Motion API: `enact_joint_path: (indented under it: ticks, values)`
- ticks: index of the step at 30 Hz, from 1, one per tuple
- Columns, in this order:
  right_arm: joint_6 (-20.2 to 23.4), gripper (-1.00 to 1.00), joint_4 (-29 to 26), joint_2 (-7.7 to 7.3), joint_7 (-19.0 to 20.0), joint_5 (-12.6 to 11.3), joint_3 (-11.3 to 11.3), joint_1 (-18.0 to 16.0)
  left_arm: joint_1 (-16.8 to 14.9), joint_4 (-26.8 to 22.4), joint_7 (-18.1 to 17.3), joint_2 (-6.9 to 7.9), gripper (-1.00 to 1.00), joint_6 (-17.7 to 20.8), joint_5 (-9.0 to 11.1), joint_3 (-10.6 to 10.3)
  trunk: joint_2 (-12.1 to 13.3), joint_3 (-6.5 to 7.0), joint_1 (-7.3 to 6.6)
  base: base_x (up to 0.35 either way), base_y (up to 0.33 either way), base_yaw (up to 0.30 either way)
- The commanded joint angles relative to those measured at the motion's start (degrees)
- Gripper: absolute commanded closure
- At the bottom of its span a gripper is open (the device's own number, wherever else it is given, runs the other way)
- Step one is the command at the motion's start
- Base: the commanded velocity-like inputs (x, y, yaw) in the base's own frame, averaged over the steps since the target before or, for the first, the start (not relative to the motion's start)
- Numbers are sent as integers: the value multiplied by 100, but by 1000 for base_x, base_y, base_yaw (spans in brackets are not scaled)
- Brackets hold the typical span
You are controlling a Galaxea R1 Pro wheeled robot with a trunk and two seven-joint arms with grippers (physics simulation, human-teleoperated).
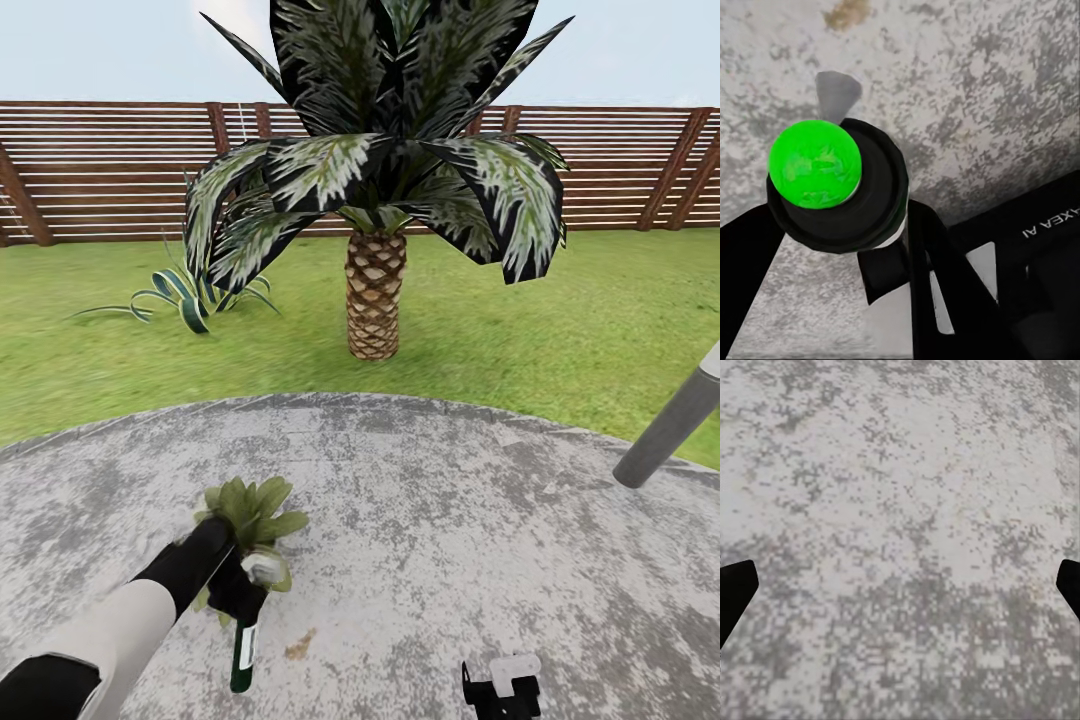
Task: Pick up the pesticide atomizer in the garden and spray insectifuge to fully cover both potted plants in the garden.
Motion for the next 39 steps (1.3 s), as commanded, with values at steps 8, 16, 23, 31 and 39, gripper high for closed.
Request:
enact_joint_path:
  ticks: [8,16,23,31,39]
  values:
    - [-12,-100,6,1,-35,-25,49,-4,41,17,-65,400,100,0,-35,29,-2,-4,-1,0,0,0]
    - [-12,-100,6,1,-35,-25,49,-4,43,-55,66,384,100,1,-38,30,-2,-4,-1,0,0,0]
    - [-12,-100,-1,6,-35,-25,49,-4,43,11,263,356,100,-5,18,44,-2,-4,-1,0,0,0]
    - [-12,-100,-3,11,-35,-30,49,-4,55,40,259,325,100,-14,19,23,-2,-11,-1,0,0,135]
    - [-12,-100,-3,10,-35,-33,49,-4,188,42,283,313,100,-14,19,13,-2,-13,-1,95,-91,22]
